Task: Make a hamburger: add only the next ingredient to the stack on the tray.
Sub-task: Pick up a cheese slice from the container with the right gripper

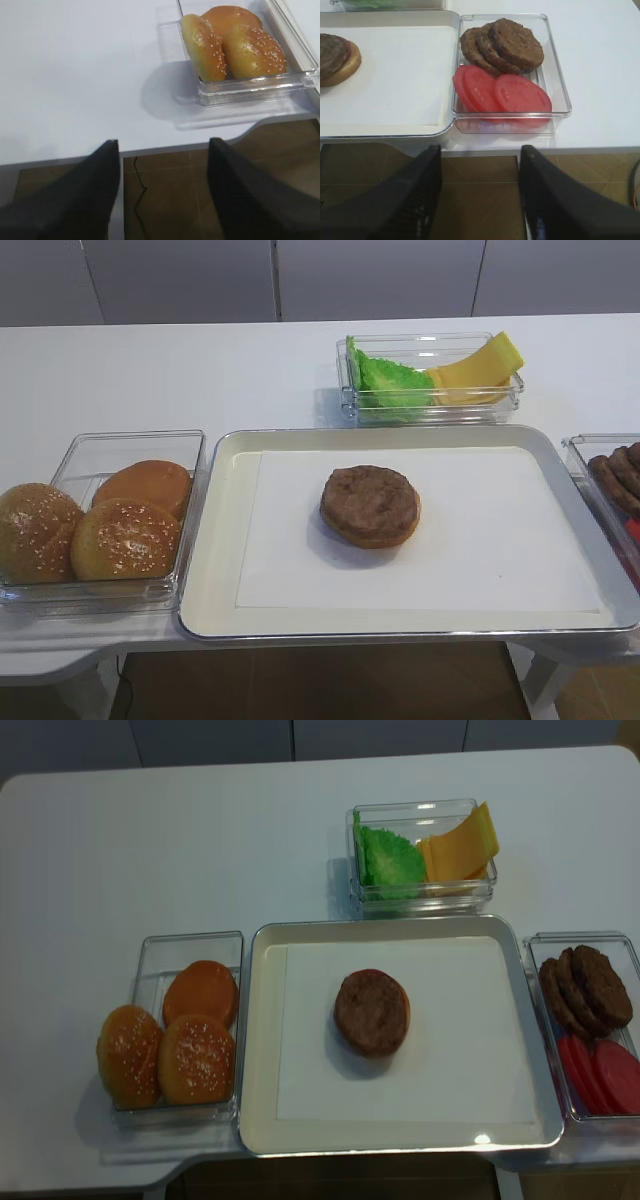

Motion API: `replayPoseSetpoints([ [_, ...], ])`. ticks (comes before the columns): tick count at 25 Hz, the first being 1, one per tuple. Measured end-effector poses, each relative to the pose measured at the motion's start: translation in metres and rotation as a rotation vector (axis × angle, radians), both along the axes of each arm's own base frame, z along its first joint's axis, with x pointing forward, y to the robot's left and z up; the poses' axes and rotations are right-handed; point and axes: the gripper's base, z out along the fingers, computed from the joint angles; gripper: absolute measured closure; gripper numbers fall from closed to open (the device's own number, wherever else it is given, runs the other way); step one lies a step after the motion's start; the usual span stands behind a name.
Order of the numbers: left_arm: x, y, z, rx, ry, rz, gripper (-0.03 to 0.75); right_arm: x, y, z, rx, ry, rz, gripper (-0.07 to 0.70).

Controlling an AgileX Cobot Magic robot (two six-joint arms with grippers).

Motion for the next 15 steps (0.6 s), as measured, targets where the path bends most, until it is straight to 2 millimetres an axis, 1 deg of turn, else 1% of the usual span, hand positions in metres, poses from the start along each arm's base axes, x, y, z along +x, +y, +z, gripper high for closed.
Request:
replayPoseSetpoints([
  [15, 0.0000, 0.0000, 0.0000, 0.000, 0.000, 0.000, 0.300, 0.0000, 0.0000, 0.0000, 0.000, 0.000, 0.000, 0.255],
])
